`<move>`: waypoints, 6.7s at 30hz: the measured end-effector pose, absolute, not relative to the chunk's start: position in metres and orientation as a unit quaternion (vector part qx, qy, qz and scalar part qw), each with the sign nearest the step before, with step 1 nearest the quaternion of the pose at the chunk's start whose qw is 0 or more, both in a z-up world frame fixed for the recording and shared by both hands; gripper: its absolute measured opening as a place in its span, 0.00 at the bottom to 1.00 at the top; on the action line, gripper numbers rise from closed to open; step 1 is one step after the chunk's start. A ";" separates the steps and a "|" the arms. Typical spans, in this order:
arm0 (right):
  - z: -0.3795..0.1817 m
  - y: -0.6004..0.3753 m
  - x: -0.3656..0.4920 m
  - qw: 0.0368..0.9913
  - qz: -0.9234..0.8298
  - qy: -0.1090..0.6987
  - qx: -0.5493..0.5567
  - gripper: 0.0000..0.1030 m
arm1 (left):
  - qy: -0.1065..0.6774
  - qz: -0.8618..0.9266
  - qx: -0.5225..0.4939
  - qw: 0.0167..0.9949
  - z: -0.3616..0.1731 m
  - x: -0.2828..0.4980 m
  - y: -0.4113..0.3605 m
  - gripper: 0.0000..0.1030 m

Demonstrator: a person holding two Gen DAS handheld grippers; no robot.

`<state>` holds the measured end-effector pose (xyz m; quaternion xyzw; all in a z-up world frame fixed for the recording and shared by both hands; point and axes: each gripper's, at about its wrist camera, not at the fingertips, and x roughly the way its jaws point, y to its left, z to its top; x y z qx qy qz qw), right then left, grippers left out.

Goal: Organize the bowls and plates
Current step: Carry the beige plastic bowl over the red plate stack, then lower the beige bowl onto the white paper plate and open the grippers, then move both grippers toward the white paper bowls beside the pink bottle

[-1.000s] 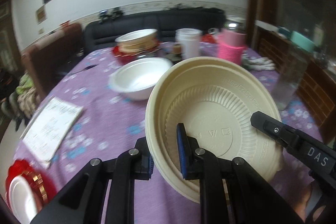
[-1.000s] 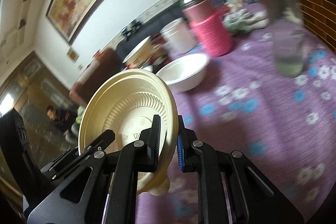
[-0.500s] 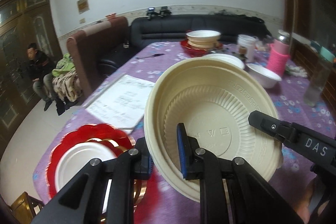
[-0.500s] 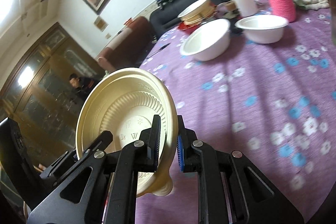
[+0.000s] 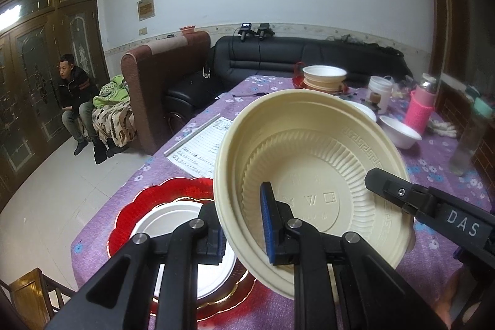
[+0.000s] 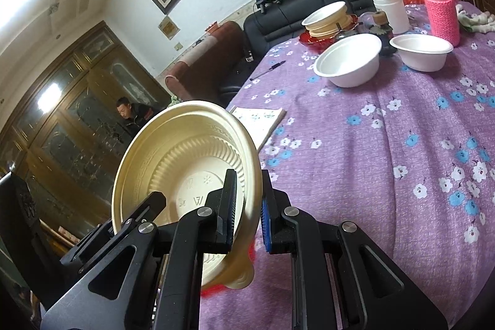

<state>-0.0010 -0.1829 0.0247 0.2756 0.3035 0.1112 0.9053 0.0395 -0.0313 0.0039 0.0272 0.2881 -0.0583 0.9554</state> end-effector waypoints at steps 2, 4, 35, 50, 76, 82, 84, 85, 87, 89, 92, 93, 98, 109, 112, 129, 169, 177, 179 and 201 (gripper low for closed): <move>0.028 -0.179 -0.005 0.907 0.113 0.300 0.273 0.14 | 0.285 -0.057 0.025 0.957 0.006 0.035 -0.028 0.17; 0.031 -0.177 -0.007 0.908 0.115 0.298 0.271 0.14 | 0.283 -0.056 0.022 0.957 0.007 0.033 -0.027 0.17; 0.039 -0.085 0.000 0.907 0.182 0.311 0.216 0.14 | 0.288 0.001 -0.047 0.957 0.005 0.021 0.064 0.17; 0.004 -0.048 0.032 0.883 0.215 0.355 0.220 0.14 | 0.325 0.035 -0.074 0.942 -0.019 0.043 0.097 0.17; -0.034 -0.071 0.061 0.869 0.190 0.389 0.242 0.14 | 0.363 0.025 -0.046 0.930 -0.047 0.072 0.084 0.17; -0.038 -0.072 0.066 0.867 0.187 0.393 0.244 0.14 | 0.368 0.022 -0.045 0.928 -0.050 0.075 0.084 0.17; -0.039 -0.072 0.067 0.867 0.186 0.393 0.244 0.14 | 0.370 0.022 -0.047 0.928 -0.051 0.077 0.084 0.17; -0.039 -0.072 0.068 0.866 0.186 0.394 0.246 0.14 | 0.369 0.022 -0.045 0.928 -0.051 0.077 0.084 0.17; -0.040 -0.073 0.068 0.866 0.185 0.395 0.246 0.14 | 0.370 0.021 -0.046 0.928 -0.051 0.077 0.083 0.17; -0.041 -0.074 0.069 0.865 0.185 0.396 0.248 0.14 | 0.372 0.020 -0.046 0.927 -0.052 0.079 0.082 0.17; -0.043 -0.074 0.070 0.865 0.183 0.397 0.248 0.14 | 0.374 0.021 -0.045 0.926 -0.054 0.081 0.081 0.17; -0.042 -0.074 0.069 0.865 0.183 0.397 0.248 0.14 | 0.375 0.020 -0.045 0.926 -0.054 0.081 0.081 0.17; -0.046 -0.075 0.071 0.864 0.182 0.398 0.249 0.14 | 0.377 0.023 -0.043 0.925 -0.057 0.083 0.079 0.17; -0.047 -0.076 0.069 0.865 0.181 0.395 0.252 0.14 | 0.381 0.017 -0.049 0.923 -0.059 0.083 0.078 0.17; -0.047 -0.077 0.068 0.864 0.181 0.395 0.255 0.14 | 0.380 0.016 -0.048 0.923 -0.059 0.083 0.076 0.17; -0.048 -0.089 0.058 0.861 0.177 0.397 0.263 0.14 | 0.364 0.025 -0.022 0.931 -0.051 0.064 0.066 0.43; -0.090 -0.214 0.037 0.828 0.075 0.361 0.422 0.40 | 0.272 -0.006 0.063 0.960 0.001 0.023 -0.021 0.67; -0.070 -0.247 0.017 0.842 0.066 0.344 0.411 0.40 | 0.274 -0.050 0.083 0.957 0.005 0.029 -0.070 0.67; -0.063 -0.259 0.013 0.849 0.058 0.338 0.403 0.40 | 0.276 -0.061 0.089 0.955 0.005 0.032 -0.083 0.67; -0.010 -0.380 0.025 0.887 -0.019 0.290 0.358 0.40 | 0.289 -0.140 0.133 0.938 0.006 0.092 -0.218 0.67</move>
